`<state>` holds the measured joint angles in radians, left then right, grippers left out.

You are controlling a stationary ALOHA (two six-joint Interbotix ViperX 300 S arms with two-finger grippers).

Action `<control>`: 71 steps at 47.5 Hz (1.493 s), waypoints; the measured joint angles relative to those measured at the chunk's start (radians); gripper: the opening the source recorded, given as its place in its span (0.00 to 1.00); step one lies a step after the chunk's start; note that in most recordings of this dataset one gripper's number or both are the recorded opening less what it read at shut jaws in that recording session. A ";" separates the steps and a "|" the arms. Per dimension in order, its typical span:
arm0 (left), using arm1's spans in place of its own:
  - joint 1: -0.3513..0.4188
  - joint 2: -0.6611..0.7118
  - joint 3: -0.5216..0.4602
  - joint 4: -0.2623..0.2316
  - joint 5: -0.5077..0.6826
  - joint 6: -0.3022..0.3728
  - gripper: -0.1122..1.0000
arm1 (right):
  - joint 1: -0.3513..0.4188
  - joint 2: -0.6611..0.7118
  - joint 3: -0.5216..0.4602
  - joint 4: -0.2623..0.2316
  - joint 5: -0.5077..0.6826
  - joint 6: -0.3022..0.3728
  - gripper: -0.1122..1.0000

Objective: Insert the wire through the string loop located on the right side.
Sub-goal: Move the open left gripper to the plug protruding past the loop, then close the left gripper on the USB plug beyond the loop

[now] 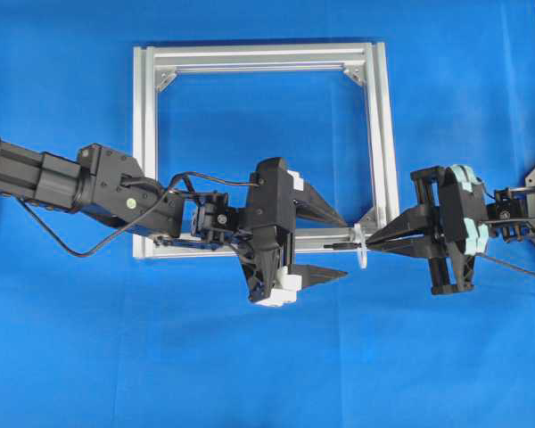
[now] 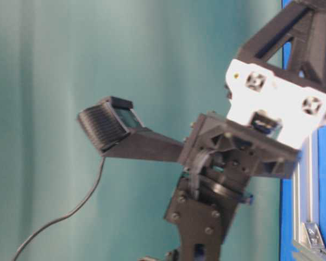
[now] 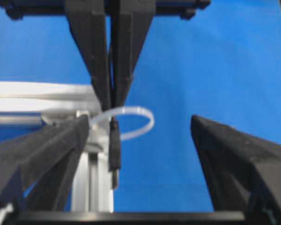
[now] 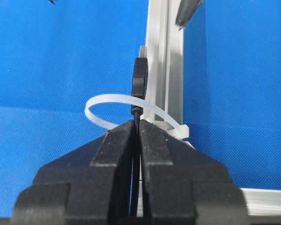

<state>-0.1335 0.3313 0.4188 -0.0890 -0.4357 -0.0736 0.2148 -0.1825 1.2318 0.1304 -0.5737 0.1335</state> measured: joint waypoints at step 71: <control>0.003 0.112 -0.043 0.000 -0.002 0.000 0.84 | -0.002 0.000 0.000 0.000 0.000 0.000 0.07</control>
<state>-0.1304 0.4433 0.3758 -0.0890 -0.4372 -0.0736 0.2132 -0.1825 1.2318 0.1304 -0.5737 0.1335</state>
